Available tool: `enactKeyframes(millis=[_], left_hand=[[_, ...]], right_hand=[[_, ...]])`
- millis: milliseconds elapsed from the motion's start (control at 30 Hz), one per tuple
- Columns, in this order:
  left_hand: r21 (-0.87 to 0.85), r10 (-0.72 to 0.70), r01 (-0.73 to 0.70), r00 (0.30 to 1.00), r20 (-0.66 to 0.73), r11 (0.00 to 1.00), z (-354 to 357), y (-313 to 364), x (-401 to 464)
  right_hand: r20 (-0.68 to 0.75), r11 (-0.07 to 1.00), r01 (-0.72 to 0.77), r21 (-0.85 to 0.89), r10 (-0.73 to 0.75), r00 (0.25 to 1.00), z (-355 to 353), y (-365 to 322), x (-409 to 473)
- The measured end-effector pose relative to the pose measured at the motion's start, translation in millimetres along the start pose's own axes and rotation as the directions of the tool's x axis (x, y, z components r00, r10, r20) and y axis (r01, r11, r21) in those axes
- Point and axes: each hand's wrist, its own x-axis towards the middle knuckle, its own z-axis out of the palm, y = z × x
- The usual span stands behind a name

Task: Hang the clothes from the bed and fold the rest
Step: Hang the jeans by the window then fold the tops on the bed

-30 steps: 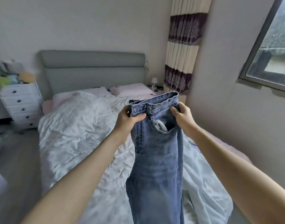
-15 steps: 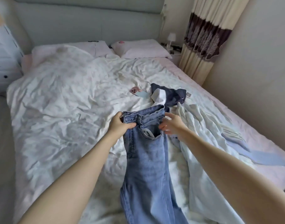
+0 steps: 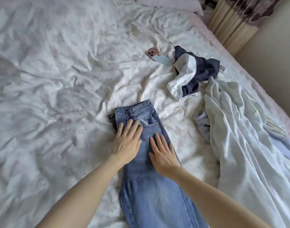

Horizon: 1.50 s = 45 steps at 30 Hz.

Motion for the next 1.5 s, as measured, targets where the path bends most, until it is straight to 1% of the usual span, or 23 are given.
enactKeyframes(millis=[33,67,100,167,333,400,433,467,500,533,567,600,667,767,833,900,967,1133,1233,1333,1367,1433,1500], left_hand=[[0.033,0.056,-0.058,0.997,0.059,0.998,10.7,4.2,-6.7],[0.041,0.054,-0.061,0.987,0.154,0.997,20.2,6.9,-11.5],[0.053,0.023,-0.036,0.973,0.229,0.998,27.3,7.3,-13.3],[0.078,-0.049,0.026,0.950,0.310,0.997,41.6,6.9,-10.6],[0.157,-0.246,0.203,0.907,0.341,0.966,44.6,36.6,0.1],[0.142,-0.253,0.219,0.917,0.308,0.965,41.1,55.3,-3.7],[0.121,-0.193,0.164,0.939,0.284,0.979,40.1,65.7,-7.9],[0.091,-0.086,0.064,0.959,0.268,0.994,38.4,75.5,-13.0],[0.059,0.065,-0.083,0.965,0.256,0.995,36.9,87.9,-21.1],[0.042,0.232,-0.249,0.942,0.241,0.967,36.1,99.3,-29.2],[0.023,0.383,-0.399,0.894,0.230,0.917,34.8,115.0,-38.8],[0.019,0.494,-0.507,0.846,0.199,0.862,35.1,130.0,-48.8],[-0.037,0.617,-0.621,0.767,0.177,0.783,33.7,154.5,-63.5],[-0.088,0.698,-0.700,0.677,0.233,0.708,38.1,184.4,-76.9],[-0.109,0.720,-0.732,0.613,0.325,0.672,39.7,199.1,-81.7],[-0.201,0.749,-0.753,0.511,0.422,0.627,47.3,215.4,-91.0],[-0.255,0.778,-0.767,0.452,0.436,0.589,48.7,232.0,-100.9],[-0.239,0.840,-0.847,0.355,0.409,0.474,48.8,257.1,-119.8],[-0.190,0.864,-0.879,0.353,0.358,0.438,45.5,264.3,-122.4],[-0.263,0.878,-0.849,0.387,0.281,0.458,40.7,269.3,-124.7],[-0.281,0.877,-0.838,0.399,0.269,0.467,40.4,273.7,-124.3],[-0.322,0.872,-0.812,0.426,0.242,0.486,41.2,283.9,-123.0],[-0.304,0.838,-0.789,0.449,0.310,0.535,45.9,295.1,-117.1]], right_hand=[[0.004,1.000,-0.026,0.006,0.026,1.000,9.4,2.7,-0.4],[0.002,0.999,-0.050,0.018,0.050,0.999,19.7,6.8,-1.6],[-0.014,0.998,-0.063,0.026,0.063,0.998,27.2,10.9,-4.4],[-0.042,0.997,-0.071,0.044,0.073,0.996,39.5,19.5,-14.1],[-0.068,0.988,-0.115,0.101,0.122,0.990,63.4,29.6,-68.6],[-0.104,0.971,-0.156,0.179,0.176,0.979,73.5,29.3,-98.6],[-0.126,0.951,-0.183,0.247,0.219,0.968,77.1,28.6,-113.6],[-0.137,0.921,-0.220,0.320,0.275,0.952,79.3,27.4,-127.3],[-0.139,0.878,-0.271,0.395,0.349,0.927,81.5,26.7,-144.0],[-0.141,0.829,-0.314,0.463,0.419,0.897,84.8,27.3,-158.4],[-0.124,0.771,-0.364,0.522,0.491,0.862,89.7,29.9,-176.7],[-0.097,0.722,-0.407,0.559,0.544,0.833,95.6,32.0,-195.4],[-0.047,0.652,-0.469,0.596,0.611,0.790,107.4,36.4,-225.6],[-0.038,0.597,-0.520,0.611,0.678,0.734,122.2,40.2,-261.2],[-0.021,0.587,-0.541,0.602,0.689,0.724,131.8,41.0,-278.2],[0.005,0.563,-0.569,0.600,0.709,0.706,140.7,42.0,-293.9],[0.012,0.537,-0.583,0.609,0.729,0.684,149.8,42.7,-308.2],[0.070,0.479,-0.621,0.621,0.755,0.652,172.3,44.1,-336.6],[0.138,0.438,-0.665,0.605,0.764,0.630,184.6,46.8,-351.9],[0.124,0.463,-0.643,0.610,0.745,0.655,187.7,52.9,-362.6],[0.107,0.462,-0.639,0.615,0.754,0.648,186.6,56.1,-365.6],[0.077,0.419,-0.653,0.631,0.804,0.590,183.0,64.3,-369.1],[0.064,0.368,-0.667,0.648,0.846,0.530,179.6,76.7,-369.1]])
